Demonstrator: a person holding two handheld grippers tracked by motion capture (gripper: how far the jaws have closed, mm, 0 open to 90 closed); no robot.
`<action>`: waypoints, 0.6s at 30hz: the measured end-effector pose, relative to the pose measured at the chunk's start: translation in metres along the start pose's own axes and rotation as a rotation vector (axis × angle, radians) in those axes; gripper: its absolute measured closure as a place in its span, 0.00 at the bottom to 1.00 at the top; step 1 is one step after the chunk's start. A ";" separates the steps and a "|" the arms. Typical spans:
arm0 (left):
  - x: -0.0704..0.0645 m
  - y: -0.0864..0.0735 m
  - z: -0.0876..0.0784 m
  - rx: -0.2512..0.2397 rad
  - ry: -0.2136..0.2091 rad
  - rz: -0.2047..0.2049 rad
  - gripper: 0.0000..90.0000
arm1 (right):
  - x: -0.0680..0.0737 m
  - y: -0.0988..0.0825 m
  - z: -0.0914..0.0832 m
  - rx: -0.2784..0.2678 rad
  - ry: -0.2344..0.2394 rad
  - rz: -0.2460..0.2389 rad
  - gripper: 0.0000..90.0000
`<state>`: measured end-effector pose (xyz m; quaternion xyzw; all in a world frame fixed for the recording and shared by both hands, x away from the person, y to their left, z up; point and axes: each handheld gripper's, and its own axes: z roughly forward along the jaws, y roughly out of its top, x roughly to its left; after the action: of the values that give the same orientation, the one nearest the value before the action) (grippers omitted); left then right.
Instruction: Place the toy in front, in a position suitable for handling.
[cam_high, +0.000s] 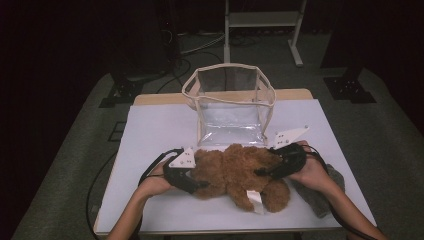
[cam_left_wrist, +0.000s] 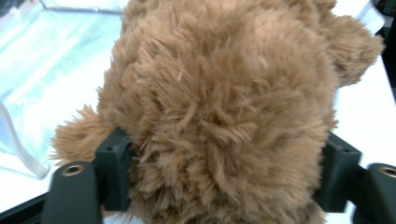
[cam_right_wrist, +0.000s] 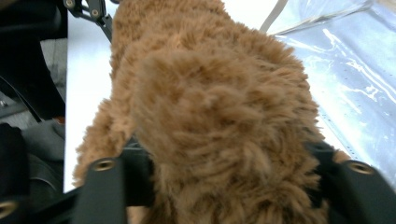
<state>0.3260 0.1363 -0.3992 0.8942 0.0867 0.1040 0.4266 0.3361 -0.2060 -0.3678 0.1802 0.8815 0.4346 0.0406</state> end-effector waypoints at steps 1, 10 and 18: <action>0.000 0.004 -0.001 -0.006 0.002 0.002 0.33 | 0.000 0.001 -0.004 -0.012 0.006 0.010 0.48; -0.003 0.059 -0.006 -0.042 0.002 0.077 0.35 | 0.004 0.007 -0.054 -0.046 -0.038 0.011 0.54; -0.012 0.094 0.010 -0.050 -0.029 0.117 0.35 | 0.010 0.002 -0.102 -0.044 -0.085 0.019 0.54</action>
<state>0.3230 0.0676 -0.3335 0.8882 0.0252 0.1179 0.4434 0.3044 -0.2782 -0.3021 0.2058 0.8675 0.4461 0.0781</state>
